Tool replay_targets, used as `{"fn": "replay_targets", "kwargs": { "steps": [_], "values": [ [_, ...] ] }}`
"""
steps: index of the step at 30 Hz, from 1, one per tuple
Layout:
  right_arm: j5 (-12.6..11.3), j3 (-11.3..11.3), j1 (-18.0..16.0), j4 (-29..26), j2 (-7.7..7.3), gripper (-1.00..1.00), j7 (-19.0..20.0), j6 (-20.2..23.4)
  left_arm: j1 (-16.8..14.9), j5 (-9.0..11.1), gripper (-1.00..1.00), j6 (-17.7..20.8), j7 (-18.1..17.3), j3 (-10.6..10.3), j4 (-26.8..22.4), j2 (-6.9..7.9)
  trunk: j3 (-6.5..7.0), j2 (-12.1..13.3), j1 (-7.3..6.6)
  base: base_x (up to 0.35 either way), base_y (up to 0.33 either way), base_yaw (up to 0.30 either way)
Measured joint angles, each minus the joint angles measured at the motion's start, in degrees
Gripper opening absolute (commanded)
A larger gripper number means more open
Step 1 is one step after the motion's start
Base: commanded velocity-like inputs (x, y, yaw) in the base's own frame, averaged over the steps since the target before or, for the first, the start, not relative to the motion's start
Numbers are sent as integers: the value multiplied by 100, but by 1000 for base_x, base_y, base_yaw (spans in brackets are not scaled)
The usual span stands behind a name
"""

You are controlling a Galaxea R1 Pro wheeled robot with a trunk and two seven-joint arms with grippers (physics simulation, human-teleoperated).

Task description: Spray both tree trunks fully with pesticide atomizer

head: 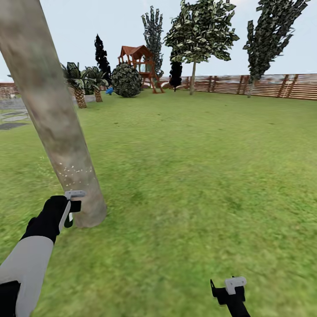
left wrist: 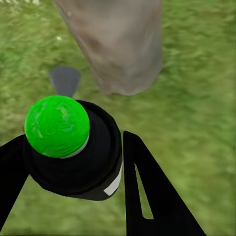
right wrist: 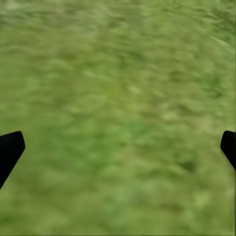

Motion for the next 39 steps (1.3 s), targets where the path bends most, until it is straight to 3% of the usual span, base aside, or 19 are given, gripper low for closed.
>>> {"fn": "replay_targets", "kwargs": {
  "steps": [4,6,7,9,11,12,13,14,15,18,21,25,27,29,31,35,39],
  "values": [
    [-2,0,-2,-1,0,100,0,0,-1,-10,-100,-7,-6,170,1,180,0,0,0,234,-192,10],
    [-4,0,-1,-1,0,100,0,0,0,37,-100,-13,-1,176,4,160,0,0,0,233,-192,124],
    [-6,0,-3,1,0,100,0,0,2,1,-100,-20,6,162,2,-129,0,0,0,225,-199,263],
    [-3,0,-3,1,0,100,0,0,-1,-21,-100,-18,29,163,-1,-207,0,0,0,224,-200,273],
    [0,0,-2,1,0,100,0,0,0,-32,-100,-15,21,200,-1,-136,0,0,0,223,-200,277],
    [-4,-3,-4,1,0,100,0,0,30,105,-100,-7,15,213,23,153,0,0,0,223,-200,277],
    [-3,1,-6,1,1,100,0,0,122,-99,-100,-11,6,220,47,261,-1,0,0,223,-200,277],
    [-3,0,-3,1,0,100,0,0,215,32,-100,-28,14,210,64,263,-1,0,0,223,-200,277],
    [-1,0,-5,1,1,100,0,0,253,15,-100,-35,15,202,69,258,0,0,0,223,-200,278],
    [2,0,-5,1,6,100,0,0,318,98,-100,-39,21,175,78,149,0,0,0,223,-200,277],
    [2,-1,-1,1,9,100,0,0,325,98,-100,-44,22,200,76,-116,0,0,0,179,-155,277],
    [3,-1,-2,-1,9,100,0,2,406,-20,-100,-101,9,299,77,-1,0,0,2,23,-18,252],
    [4,1,0,-1,9,100,0,2,525,13,-100,-377,16,337,79,94,-1,0,2,94,-54,58],
    [3,5,0,4,9,100,0,-3,612,24,-100,-555,22,332,80,84,0,0,0,191,-126,19],
    [3,7,-1,9,5,100,0,-7,649,40,-100,-632,24,310,92,45,0,0,0,228,-168,4],
    [1,-1,-1,14,-5,100,0,-4,659,35,-100,-645,16,276,190,-286,0,0,0,232,-192,0],
    [2,0,1,8,-2,100,0,-2,658,-7,-100,-588,3,325,184,-273,0,0,0,198,-219,0]
  ]
}}
